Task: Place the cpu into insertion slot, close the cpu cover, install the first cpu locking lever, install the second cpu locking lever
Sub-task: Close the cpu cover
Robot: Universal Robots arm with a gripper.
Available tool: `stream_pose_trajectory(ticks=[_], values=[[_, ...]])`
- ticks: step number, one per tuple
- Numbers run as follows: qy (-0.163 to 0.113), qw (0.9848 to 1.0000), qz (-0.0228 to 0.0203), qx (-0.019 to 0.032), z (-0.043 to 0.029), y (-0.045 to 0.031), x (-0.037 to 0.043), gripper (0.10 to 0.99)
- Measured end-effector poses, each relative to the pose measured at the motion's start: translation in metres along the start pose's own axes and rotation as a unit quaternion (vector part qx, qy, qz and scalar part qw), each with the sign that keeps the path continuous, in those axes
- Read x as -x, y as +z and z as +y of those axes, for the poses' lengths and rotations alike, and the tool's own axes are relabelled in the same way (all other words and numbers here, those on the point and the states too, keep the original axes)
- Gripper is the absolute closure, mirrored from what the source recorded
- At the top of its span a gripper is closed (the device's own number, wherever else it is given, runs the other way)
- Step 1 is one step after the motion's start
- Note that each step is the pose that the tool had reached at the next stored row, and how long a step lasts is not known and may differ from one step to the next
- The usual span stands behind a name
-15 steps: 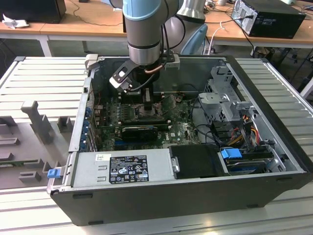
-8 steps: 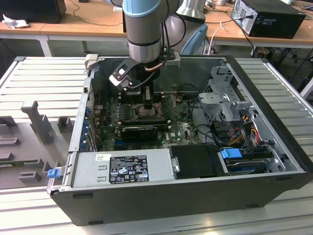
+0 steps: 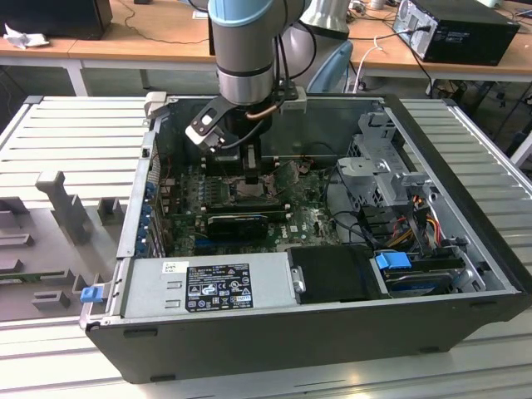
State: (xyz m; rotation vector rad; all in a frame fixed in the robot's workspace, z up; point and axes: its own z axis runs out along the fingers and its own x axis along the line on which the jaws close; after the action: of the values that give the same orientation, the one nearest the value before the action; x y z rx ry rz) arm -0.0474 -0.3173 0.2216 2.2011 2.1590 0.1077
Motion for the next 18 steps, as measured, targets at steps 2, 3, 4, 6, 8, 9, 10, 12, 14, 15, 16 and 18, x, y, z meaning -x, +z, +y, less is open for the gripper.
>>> stream_pose_trajectory(ticks=[2, 3, 4, 6, 8, 9, 10, 12, 14, 15, 16, 18], values=[[0.0, 1.0, -0.0001, -0.0003, 0.0007, 0.0, 0.0001, 0.98], [0.0, 1.0, -0.0001, -0.0004, 0.0013, 0.0, 0.0001, 0.98], [0.001, 1.0, -0.0001, -0.001, 0.0026, 0.0002, 0.0, 0.98], [0.001, 1.0, -0.0002, -0.002, 0.0061, 0.0005, 0.0002, 0.98], [0.002, 1.0, -0.0003, -0.0048, 0.0181, 0.0016, 0.0, 0.98], [0.002, 1.0, -0.0005, -0.006, 0.0199, 0.0009, -0.0001, 0.98], [0.002, 1.0, -0.0004, -0.007, 0.0204, -0.0031, -0.0001, 0.98], [0.002, 1.0, -0.0004, -0.0084, 0.0209, -0.0085, -0.0002, 0.98], [0.002, 1.0, -0.0005, -0.0094, 0.022, -0.0214, -0.0006, 0.98], [0.002, 1.0, -0.0006, -0.0097, 0.0224, -0.0253, -0.0008, 0.98], [0.002, 0.9999, -0.0005, -0.0102, 0.0227, -0.0295, -0.001, 0.98], [0.002, 0.9999, -0.0006, -0.0114, 0.0233, -0.0367, -0.0011, 0.98]])
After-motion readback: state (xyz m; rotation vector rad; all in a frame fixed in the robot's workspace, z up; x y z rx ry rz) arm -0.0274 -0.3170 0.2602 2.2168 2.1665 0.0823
